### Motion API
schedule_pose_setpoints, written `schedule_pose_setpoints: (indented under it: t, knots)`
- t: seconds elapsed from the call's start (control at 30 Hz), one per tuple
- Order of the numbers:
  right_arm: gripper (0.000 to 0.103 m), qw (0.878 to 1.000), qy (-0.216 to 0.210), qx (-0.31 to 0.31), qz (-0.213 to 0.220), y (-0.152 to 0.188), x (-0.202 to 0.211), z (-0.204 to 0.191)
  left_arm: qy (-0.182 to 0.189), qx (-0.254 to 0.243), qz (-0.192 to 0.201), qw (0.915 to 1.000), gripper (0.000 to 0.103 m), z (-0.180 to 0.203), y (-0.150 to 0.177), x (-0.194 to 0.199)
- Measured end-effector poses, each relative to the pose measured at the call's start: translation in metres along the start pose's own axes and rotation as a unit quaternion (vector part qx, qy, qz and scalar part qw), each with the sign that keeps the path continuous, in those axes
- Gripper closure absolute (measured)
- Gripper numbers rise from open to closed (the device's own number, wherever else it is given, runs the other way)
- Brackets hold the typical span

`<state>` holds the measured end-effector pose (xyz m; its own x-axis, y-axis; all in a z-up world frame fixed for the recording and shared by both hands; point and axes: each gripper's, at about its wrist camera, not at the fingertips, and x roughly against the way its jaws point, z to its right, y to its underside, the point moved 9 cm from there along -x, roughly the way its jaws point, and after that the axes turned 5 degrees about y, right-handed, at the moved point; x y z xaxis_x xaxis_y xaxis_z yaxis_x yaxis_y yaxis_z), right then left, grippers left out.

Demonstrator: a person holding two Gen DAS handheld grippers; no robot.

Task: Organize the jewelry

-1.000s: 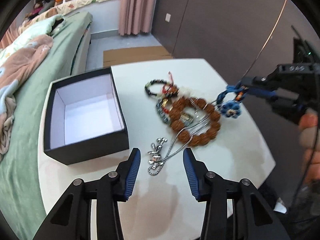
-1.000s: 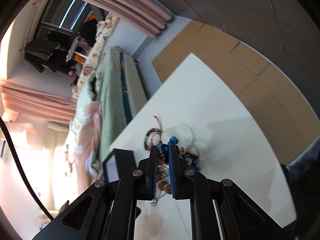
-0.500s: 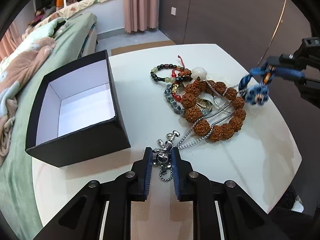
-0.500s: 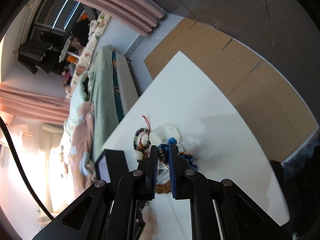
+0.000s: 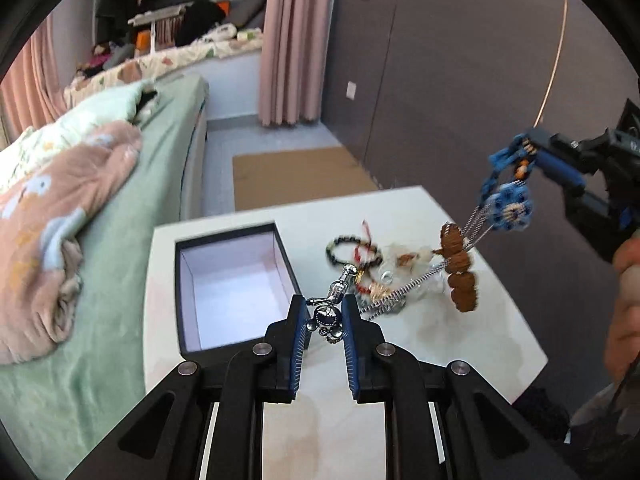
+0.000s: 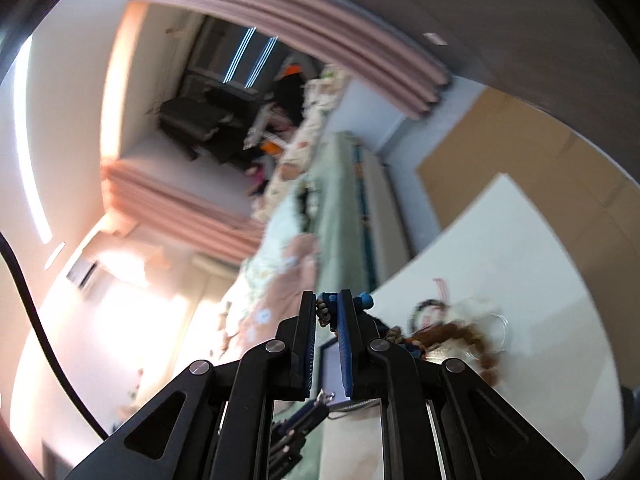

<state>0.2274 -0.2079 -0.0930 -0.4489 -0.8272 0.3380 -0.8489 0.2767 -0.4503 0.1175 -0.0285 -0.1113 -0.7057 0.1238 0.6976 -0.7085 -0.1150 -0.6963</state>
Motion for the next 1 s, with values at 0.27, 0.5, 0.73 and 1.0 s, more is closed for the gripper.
schedule_pose_setpoints:
  t: [0.27, 0.5, 0.73, 1.0]
  knots:
    - [0.091, 0.944, 0.297, 0.013, -0.144, 0.061, -0.076, 0.094, 0.001, 0.004, -0.035, 0.9994, 0.085, -0.002, 0.017, -0.02]
    - [0.091, 0.959, 0.263, 0.001, -0.104, 0.043, -0.068, 0.086, 0.005, -0.001, -0.043, 0.9991, 0.085, -0.002, 0.024, -0.028]
    - [0.091, 0.981, 0.184, 0.005, -0.064, 0.027, -0.062, 0.049, 0.008, 0.012, -0.005, 0.9999, 0.085, -0.008, 0.003, -0.006]
    - [0.091, 0.975, 0.212, -0.033, -0.05, 0.018, -0.054, 0.073, -0.005, 0.019, 0.088, 0.9959, 0.085, -0.023, -0.051, 0.068]
